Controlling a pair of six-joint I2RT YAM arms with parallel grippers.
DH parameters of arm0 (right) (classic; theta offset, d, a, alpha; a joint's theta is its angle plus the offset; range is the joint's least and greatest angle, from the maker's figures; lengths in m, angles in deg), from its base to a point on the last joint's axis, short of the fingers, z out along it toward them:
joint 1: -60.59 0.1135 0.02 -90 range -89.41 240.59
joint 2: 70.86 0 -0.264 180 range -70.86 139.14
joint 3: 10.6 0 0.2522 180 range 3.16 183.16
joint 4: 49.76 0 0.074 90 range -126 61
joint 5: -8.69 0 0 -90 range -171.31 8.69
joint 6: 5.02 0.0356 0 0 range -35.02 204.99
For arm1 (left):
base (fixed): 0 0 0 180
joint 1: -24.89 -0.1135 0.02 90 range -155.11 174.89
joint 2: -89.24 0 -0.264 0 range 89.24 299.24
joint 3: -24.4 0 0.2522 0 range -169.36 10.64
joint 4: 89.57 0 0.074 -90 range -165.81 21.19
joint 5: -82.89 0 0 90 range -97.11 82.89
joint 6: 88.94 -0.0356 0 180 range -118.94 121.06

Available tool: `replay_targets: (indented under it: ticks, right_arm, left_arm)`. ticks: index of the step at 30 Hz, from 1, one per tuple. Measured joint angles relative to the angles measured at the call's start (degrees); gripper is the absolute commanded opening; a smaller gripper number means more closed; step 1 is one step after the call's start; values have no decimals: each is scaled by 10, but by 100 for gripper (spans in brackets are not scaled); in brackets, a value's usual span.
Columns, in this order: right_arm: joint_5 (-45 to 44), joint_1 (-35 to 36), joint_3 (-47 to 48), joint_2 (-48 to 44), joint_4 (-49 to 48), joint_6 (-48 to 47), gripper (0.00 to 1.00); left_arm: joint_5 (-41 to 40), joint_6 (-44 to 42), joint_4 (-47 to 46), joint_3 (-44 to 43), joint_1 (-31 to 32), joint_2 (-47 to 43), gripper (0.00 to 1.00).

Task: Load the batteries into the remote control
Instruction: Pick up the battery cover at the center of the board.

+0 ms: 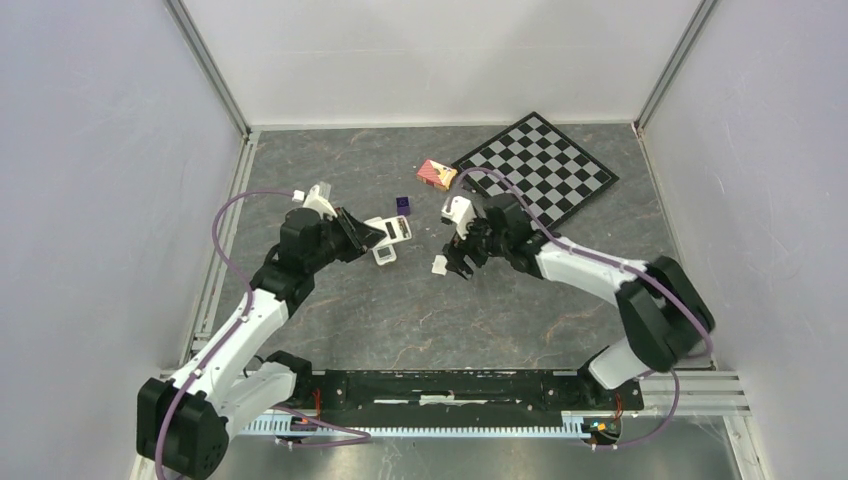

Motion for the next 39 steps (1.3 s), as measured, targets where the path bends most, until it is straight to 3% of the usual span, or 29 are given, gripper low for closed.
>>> replay_targets:
  ticks: [4,12,31,37,39]
  right_arm:
    - [-17,9,51,78,43,-68,87]
    - [-26,33,81,129,86,-133,87]
    - [-63,47,119,191,95,-148,85]
    - [-58,47,177,229,133,-145,74]
    - [-55,47,211,249,163,-144,75]
  left_arm:
    - [7,-17,26,-23,-7,14,2]
    - [17,-46,53,-54,-14,25,2]
    - [17,-55,70,-55,-26,26,2]
    - [17,-59,71,-55,-27,26,2]
    - [17,-59,74,-55,-27,26,2]
